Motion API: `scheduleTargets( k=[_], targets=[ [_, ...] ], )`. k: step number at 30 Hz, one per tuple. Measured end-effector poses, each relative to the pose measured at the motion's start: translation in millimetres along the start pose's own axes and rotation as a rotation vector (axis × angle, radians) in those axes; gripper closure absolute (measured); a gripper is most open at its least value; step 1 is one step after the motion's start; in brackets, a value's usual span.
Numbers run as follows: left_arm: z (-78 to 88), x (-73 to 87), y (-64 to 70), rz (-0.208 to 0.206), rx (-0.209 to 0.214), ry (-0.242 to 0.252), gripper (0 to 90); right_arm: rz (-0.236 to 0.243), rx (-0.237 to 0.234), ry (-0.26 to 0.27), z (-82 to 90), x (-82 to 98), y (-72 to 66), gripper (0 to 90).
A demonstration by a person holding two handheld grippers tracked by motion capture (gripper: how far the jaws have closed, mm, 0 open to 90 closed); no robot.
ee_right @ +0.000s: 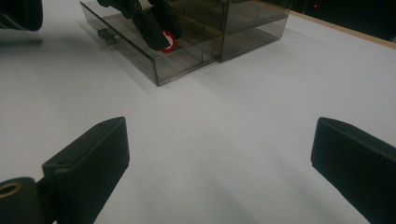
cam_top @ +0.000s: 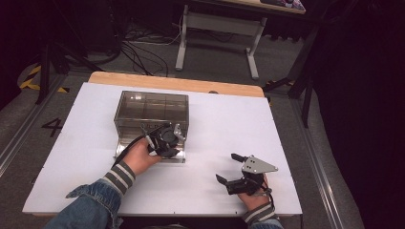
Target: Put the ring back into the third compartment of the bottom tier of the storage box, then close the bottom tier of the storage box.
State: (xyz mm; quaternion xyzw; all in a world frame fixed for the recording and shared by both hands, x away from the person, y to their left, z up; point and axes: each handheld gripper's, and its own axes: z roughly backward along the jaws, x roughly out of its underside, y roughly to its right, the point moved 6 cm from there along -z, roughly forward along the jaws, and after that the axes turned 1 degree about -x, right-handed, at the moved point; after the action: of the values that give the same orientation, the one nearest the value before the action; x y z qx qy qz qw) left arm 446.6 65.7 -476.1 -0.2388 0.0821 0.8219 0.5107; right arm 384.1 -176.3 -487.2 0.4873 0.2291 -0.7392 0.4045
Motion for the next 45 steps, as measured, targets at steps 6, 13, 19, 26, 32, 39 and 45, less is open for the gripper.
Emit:
scheduleTargets(
  k=[6, 13, 19, 26, 32, 39, 45],
  targets=[
    [-2.3, -0.1, -0.3, -0.002, -0.008, -0.008, 69.6, -0.001, 0.000, 0.000, 0.0, 0.0, 0.0, 5.0],
    [-4.5, -0.1, 0.0, -0.008, -0.012, -0.017, 69.1, -0.005, -0.001, 0.001, 0.1, -0.1, -0.1, 5.0],
    [-4.8, -0.3, -0.2, -0.005, -0.015, -0.015, 64.6, -0.006, -0.001, 0.000, 0.0, 0.0, -0.1, 5.0],
    [1.6, -1.3, -0.5, 0.003, -0.010, 0.011, 59.1, -0.001, 0.000, -0.002, 0.0, 0.2, 0.3, 5.0],
    [16.4, -2.9, 1.7, 0.004, -0.005, 0.055, 58.3, -0.002, -0.001, -0.004, 0.2, 0.2, 0.4, 5.0],
    [24.6, -3.7, 5.5, -0.002, -0.002, 0.074, 58.3, -0.005, -0.003, -0.001, 0.1, 0.0, -0.1, 5.0],
    [31.5, -3.1, 8.2, -0.007, 0.002, 0.086, 58.3, -0.005, -0.003, -0.001, 0.4, 0.0, 0.1, 4.9]
  ],
)
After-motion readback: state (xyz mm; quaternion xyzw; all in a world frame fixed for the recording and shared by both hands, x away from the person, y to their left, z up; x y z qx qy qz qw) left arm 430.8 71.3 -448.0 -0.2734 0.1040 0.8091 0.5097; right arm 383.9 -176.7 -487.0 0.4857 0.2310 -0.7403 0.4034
